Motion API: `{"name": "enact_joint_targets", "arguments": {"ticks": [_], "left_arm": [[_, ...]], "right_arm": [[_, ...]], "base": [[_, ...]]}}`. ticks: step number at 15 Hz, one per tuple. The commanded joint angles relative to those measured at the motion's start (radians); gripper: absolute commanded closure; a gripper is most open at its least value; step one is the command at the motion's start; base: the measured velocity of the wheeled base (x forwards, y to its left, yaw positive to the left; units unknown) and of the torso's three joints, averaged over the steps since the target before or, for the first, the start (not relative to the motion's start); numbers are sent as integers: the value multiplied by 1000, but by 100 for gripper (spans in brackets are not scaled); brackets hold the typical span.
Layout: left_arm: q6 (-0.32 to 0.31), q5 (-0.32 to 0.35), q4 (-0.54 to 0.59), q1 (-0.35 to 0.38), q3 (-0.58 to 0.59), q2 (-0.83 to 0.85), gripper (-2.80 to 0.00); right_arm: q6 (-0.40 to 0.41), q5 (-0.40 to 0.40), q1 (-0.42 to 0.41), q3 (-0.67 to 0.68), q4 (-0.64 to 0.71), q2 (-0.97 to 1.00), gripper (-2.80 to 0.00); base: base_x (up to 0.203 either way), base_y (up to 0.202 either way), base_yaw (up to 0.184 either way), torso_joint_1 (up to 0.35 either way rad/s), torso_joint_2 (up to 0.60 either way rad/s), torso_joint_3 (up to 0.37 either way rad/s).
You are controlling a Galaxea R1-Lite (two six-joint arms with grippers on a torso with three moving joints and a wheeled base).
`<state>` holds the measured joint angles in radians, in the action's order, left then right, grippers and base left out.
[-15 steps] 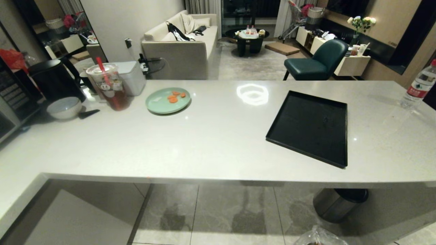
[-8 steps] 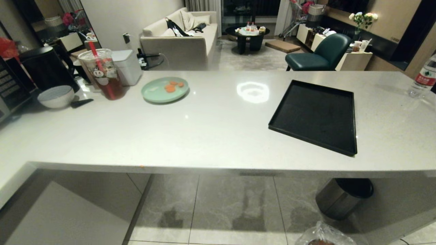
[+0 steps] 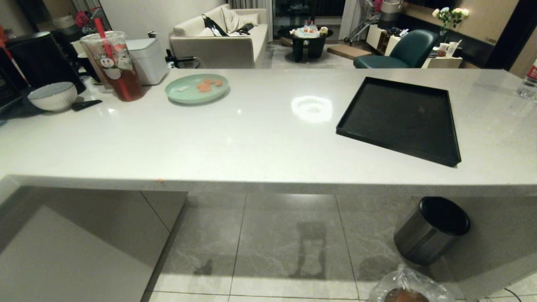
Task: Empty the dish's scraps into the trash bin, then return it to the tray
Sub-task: Move the bowl over the trash can
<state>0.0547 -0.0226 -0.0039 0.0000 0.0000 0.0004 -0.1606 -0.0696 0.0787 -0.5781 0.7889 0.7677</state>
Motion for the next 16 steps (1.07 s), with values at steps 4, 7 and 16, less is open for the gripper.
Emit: {"name": "enact_joint_targets", "arguments": {"ticks": [4, 7, 16], "left_arm": [[1, 0, -1, 0, 0, 1, 0], [1, 0, -1, 0, 0, 1, 0], [1, 0, -1, 0, 0, 1, 0]], "right_arm": [[0, -1, 1, 6, 4, 1, 0], [0, -1, 1, 10, 4, -1, 0], [1, -1, 1, 18, 8, -7, 0]], "base": [[0, 0, 0, -95, 487, 381], [0, 0, 0, -43, 464, 393], [0, 0, 0, 3, 322, 339]]}}
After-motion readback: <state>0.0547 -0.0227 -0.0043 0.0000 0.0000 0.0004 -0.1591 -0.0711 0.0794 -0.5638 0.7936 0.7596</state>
